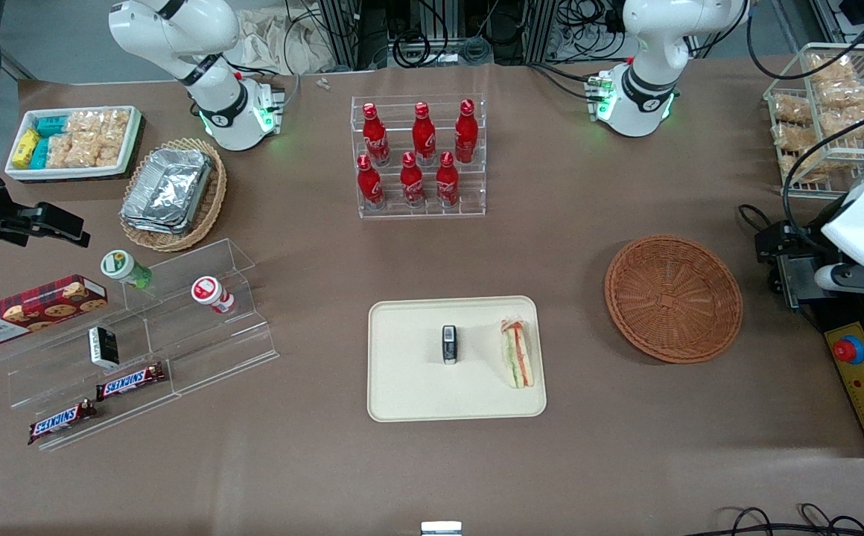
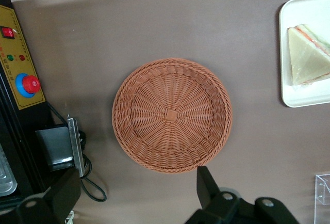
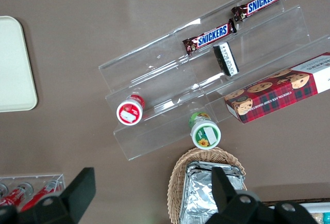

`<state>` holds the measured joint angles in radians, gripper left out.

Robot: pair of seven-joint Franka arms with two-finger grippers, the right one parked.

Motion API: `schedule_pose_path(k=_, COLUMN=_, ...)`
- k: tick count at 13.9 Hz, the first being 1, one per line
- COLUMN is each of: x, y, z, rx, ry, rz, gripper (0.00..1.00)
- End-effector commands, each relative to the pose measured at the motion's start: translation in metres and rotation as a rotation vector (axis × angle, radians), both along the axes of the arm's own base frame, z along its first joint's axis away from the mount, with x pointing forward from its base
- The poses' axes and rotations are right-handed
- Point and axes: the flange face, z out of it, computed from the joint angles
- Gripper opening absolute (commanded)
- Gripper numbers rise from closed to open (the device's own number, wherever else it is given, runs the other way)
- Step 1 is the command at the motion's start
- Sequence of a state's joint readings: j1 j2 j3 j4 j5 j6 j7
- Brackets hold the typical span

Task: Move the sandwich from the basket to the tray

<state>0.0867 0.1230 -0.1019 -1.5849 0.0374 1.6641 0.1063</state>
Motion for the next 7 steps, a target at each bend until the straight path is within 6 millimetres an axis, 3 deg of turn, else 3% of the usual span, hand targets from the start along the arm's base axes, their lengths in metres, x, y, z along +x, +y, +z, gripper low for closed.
schedule_pose_path(k=1, x=0.0056, y=-0.0001, z=0.0030, rx=0.000, ry=0.015, rz=-0.017, gripper=1.00)
schedule_pose_path(k=7, x=0.0066, y=-0.0065, z=-0.0015, rx=0.079, ry=0.025, rz=-0.071, gripper=1.00)
